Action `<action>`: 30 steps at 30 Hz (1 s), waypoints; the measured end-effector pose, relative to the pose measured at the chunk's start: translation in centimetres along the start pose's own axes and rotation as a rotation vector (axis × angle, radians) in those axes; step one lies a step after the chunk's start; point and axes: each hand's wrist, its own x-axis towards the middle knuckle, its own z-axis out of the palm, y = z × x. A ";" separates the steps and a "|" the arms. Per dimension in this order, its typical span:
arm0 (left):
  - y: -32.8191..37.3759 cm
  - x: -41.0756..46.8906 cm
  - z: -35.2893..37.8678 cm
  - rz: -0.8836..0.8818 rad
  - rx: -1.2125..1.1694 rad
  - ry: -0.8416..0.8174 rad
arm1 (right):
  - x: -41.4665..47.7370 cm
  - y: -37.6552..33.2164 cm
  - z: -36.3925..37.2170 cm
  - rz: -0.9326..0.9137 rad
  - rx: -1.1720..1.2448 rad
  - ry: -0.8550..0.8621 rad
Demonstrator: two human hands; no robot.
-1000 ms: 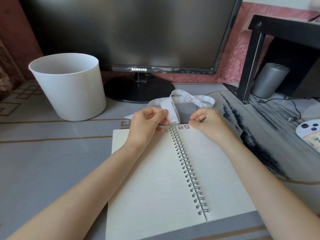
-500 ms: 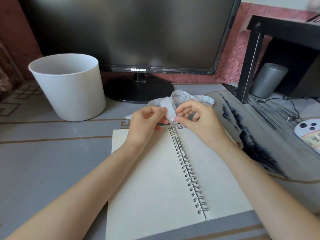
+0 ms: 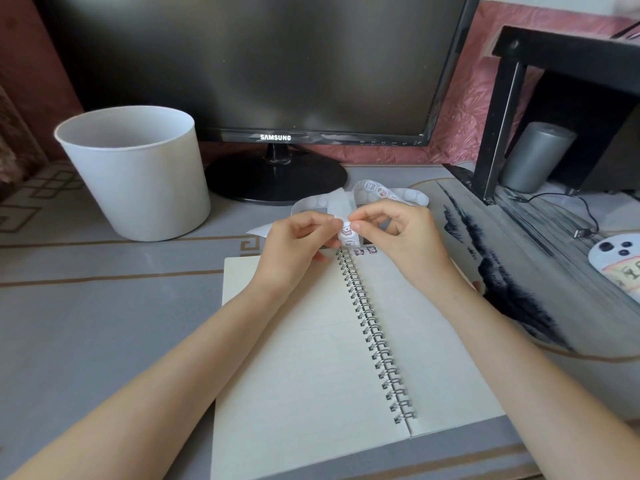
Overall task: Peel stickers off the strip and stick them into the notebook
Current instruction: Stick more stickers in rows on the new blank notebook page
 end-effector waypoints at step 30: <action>0.0 0.1 0.2 -0.018 0.014 0.034 | 0.2 0.7 0.0 -0.133 -0.226 0.000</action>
